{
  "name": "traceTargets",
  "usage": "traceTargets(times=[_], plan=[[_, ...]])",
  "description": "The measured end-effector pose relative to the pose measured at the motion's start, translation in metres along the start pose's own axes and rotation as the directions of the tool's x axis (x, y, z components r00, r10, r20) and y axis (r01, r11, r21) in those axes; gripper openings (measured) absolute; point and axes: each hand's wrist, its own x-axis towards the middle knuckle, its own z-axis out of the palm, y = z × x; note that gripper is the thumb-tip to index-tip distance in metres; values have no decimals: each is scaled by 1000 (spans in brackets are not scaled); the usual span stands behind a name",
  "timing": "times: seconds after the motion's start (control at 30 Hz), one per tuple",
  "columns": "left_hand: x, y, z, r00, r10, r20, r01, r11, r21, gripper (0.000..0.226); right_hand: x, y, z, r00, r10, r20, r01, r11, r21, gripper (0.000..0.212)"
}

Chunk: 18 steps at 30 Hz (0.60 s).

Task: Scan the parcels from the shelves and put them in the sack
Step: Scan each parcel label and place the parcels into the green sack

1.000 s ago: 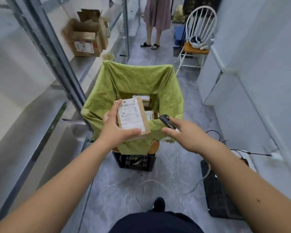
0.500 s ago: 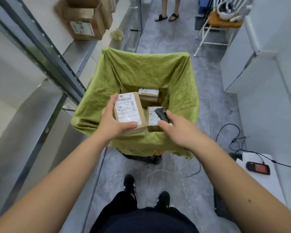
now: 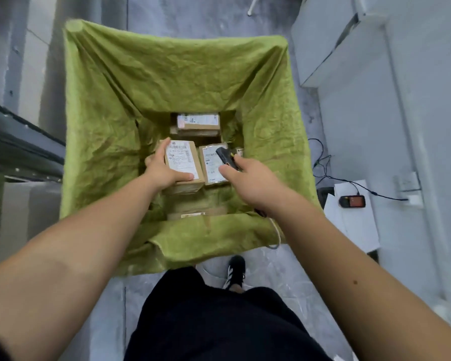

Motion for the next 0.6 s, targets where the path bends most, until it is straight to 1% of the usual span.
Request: traceTargets(times=[0.03,0.17,0.27,0.33,0.43,0.53,0.6], plan=[[14,-6,4,1000,-19,19,18,1000,15,134,11,-5,6,1000,19,10,-19,1000,0,53],[61,-24,18,995,-48,93,47,999,4,135,51,-15,27,997,68,27,-65,993,-97,65],[90,-35,26,988,7,157,-2,1000,-27,136,83,-16,39,995,100,31,-94,982,-166,67],[106,-44,30,985,51,163,-46,998,-36,135,100,-16,46,990,128,56,-117,979,-166,72],[123,-54,38,994,29,108,-27,999,-22,124,116,-13,51,983,167,78,-155,978,-137,75],[132,-60,47,999,-26,-23,27,1000,10,104,122,-8,52,976,203,75,-194,975,-112,76],[137,-61,52,996,-52,-75,54,998,31,97,122,-5,53,974,214,78,-205,972,-112,77]])
